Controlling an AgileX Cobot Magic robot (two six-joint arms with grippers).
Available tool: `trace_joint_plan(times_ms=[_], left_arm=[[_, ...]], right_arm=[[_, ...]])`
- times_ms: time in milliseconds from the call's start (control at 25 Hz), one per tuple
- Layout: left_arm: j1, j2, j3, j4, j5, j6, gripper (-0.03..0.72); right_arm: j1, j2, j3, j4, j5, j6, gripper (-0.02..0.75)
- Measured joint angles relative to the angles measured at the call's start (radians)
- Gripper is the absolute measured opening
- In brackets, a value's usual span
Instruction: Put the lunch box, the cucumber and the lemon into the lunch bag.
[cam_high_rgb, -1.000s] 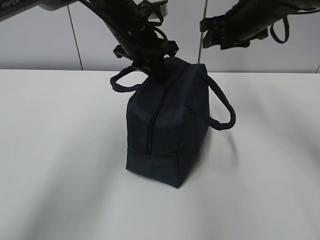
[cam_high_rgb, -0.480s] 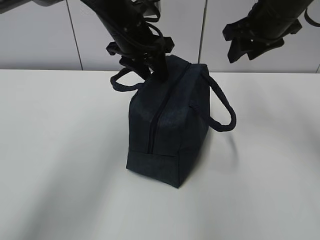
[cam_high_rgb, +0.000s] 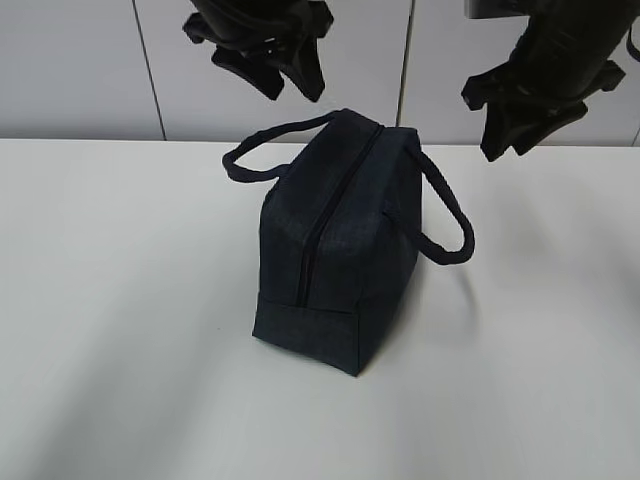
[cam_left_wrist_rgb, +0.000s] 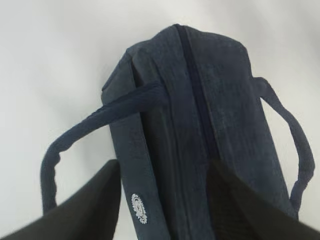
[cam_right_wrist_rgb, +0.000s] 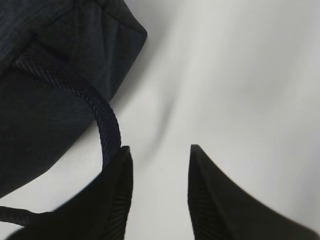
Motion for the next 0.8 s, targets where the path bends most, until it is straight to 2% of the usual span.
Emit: trace_joint_plan(times_ms=[320, 560, 800], left_arm=[[0.000, -0.101, 0.031, 0.080, 0.006, -0.010, 0.375], [0.000, -0.230, 0.258, 0.165, 0.006, -0.017, 0.373], [0.000, -0.396, 0.413, 0.208, 0.006, -0.019, 0.371]], right_arm=[[0.000, -0.038, 0.000, 0.000, 0.004, 0.000, 0.276], [0.000, -0.114, 0.000, -0.002, 0.008, 0.000, 0.276], [0.000, -0.237, 0.009, -0.002, 0.015, 0.000, 0.275]])
